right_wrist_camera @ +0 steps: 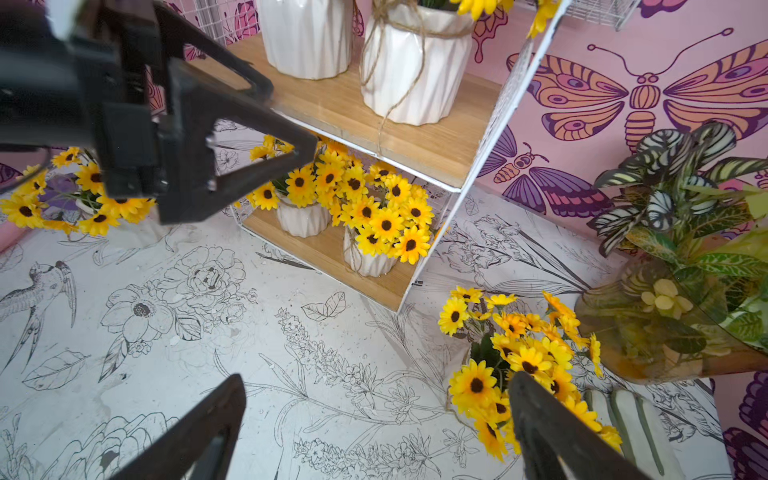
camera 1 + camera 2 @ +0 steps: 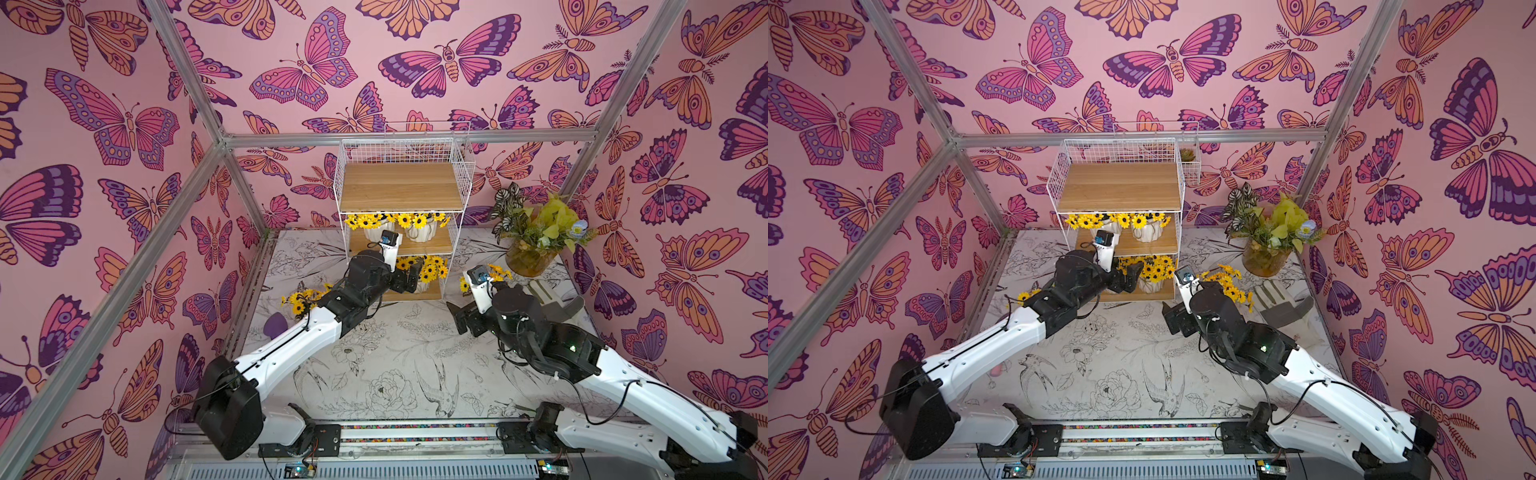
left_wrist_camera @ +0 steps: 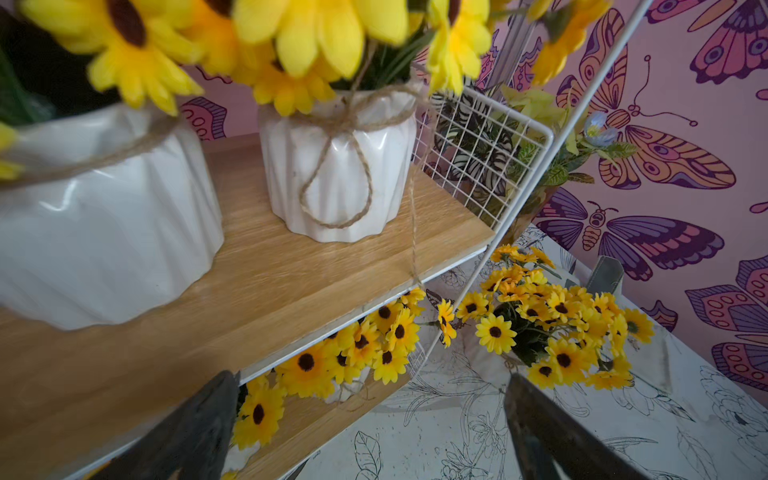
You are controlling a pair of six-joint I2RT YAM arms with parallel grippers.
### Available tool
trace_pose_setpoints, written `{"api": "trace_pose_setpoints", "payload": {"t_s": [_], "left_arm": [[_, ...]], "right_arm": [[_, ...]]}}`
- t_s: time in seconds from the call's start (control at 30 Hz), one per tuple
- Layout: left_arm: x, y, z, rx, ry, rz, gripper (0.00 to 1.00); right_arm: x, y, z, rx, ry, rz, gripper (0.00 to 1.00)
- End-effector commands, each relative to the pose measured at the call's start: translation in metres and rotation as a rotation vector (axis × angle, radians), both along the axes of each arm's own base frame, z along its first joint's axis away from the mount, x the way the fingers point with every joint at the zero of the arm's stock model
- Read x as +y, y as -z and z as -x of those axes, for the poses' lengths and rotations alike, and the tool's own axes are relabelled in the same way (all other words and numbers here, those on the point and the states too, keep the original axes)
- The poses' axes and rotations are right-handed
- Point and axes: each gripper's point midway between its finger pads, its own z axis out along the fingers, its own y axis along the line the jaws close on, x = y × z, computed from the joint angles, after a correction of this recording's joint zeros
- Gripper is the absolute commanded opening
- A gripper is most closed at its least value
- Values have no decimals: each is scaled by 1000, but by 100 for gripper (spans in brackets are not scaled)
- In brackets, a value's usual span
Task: Take the sunflower pots off the shelves
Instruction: Pick up the sunflower pot from the shelf.
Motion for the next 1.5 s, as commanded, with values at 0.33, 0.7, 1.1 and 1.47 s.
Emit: {"api": "trace_pose_setpoints", "payload": {"t_s": [0.33,0.7,1.1,1.47], "left_arm": [[-43,-11,-31,-137,38,4,100],[-57,-2,-63,-161,-37,3,100],[-63,3,-98,-194,-149,4,100],[-66,6,-125,-211,-248,-1,100]], "right_arm": [[-22,11,5,24,66,5,99],[-25,15,7,42,76,-4,99],[-32,17,13,55,90,-22,99],[-28,21,9,70,99,-13,99]]}}
